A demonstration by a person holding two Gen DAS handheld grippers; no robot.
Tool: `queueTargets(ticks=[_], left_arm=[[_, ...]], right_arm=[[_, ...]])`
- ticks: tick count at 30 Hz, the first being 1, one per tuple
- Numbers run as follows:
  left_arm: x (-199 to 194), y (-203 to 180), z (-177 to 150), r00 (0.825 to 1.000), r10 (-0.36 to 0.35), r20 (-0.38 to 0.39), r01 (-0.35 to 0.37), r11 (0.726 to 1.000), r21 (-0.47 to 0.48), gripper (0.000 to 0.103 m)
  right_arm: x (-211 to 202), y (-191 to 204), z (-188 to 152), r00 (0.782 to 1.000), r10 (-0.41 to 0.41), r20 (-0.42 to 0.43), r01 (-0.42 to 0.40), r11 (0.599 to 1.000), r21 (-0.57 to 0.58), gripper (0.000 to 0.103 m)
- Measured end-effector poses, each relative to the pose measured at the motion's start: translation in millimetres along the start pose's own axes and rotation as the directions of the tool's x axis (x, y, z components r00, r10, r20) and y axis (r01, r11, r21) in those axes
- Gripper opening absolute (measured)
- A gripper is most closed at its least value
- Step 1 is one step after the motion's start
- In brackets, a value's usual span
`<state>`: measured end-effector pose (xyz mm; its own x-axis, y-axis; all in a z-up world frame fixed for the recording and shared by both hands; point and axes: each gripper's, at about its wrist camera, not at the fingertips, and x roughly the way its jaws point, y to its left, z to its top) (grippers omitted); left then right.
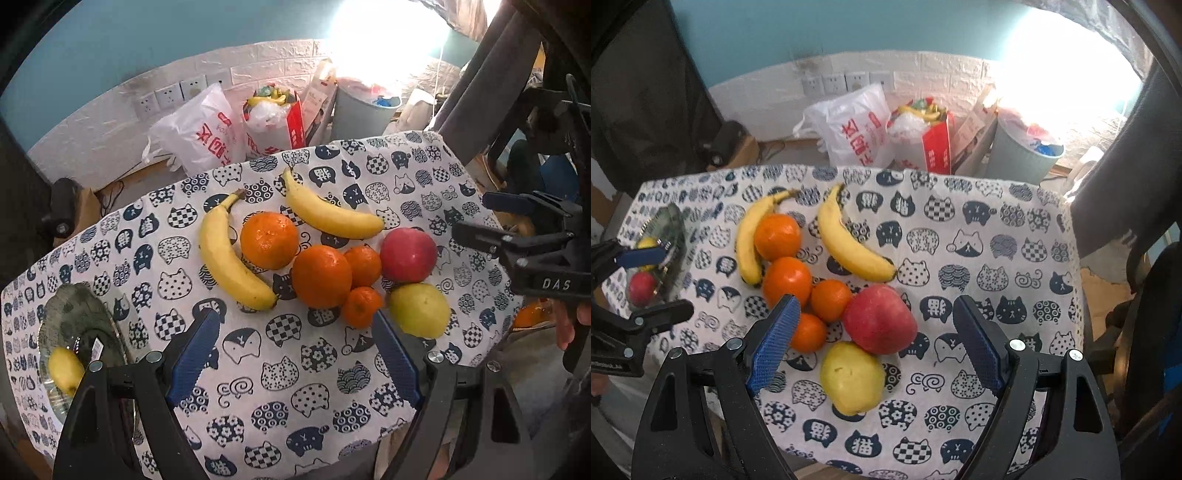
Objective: Organize fruits
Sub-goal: 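Close the right gripper on the red apple while the left gripper grasps the large orange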
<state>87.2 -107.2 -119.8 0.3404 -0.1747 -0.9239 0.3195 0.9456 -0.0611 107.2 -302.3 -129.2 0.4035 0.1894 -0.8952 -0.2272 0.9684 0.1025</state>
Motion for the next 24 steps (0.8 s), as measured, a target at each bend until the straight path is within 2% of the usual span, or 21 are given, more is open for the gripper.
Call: queueTargets(ticks=[11,16,24], left_arm=[[47,4,10,0.994,-0.031,-0.100,0.030,0.999,-0.011,0.086],[60,3,13,0.993,-0.032,-0.117,0.033,0.999,0.003,0.086],[77,4,19,0.986,-0.066,-0.153,0.062,0.998,-0.031,0.086]], right_arm=[[59,-5,-6,0.989,0.004,-0.145,-0.006,1.000,-0.012,0.084],[84,-6,-10,0.979,0.006,-0.205,-0.011,1.000,-0.025,0.084],[110,-8,-16,0.964,0.024,-0.263,-0.030,0.999,-0.020,0.084]])
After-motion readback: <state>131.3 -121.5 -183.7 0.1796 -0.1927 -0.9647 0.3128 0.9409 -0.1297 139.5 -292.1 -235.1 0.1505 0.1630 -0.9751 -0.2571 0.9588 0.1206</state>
